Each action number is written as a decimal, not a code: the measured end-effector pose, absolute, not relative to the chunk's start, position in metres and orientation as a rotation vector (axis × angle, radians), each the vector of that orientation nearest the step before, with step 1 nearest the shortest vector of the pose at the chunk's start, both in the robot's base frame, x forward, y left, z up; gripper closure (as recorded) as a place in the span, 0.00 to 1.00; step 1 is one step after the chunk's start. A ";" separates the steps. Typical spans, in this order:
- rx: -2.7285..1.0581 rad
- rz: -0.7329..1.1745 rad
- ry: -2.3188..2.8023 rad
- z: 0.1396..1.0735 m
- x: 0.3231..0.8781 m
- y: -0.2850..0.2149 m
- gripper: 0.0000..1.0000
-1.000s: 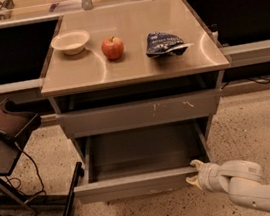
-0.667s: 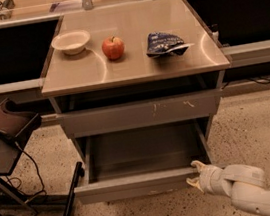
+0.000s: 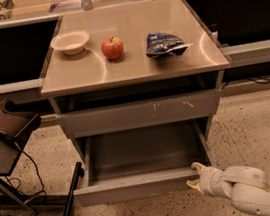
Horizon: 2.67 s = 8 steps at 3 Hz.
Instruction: Open middle drawer
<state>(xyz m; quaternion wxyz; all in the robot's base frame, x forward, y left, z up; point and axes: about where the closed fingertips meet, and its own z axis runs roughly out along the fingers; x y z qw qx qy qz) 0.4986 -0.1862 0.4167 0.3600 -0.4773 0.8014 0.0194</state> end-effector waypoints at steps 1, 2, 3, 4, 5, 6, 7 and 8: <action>-1.217 0.060 2.048 0.412 0.487 -0.186 1.00; -1.218 0.060 2.048 0.417 0.488 -0.185 1.00; -1.242 0.069 2.028 0.414 0.481 -0.179 1.00; -1.242 0.069 2.028 0.415 0.481 -0.179 1.00; -1.228 0.077 2.012 0.410 0.470 -0.179 1.00; -1.229 0.077 2.012 0.414 0.471 -0.179 1.00; -1.248 0.085 1.991 0.412 0.465 -0.173 1.00; -1.248 0.085 1.990 0.413 0.466 -0.174 1.00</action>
Offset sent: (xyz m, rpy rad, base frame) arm -0.1626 0.0108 -0.0768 0.2270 -0.1977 0.0081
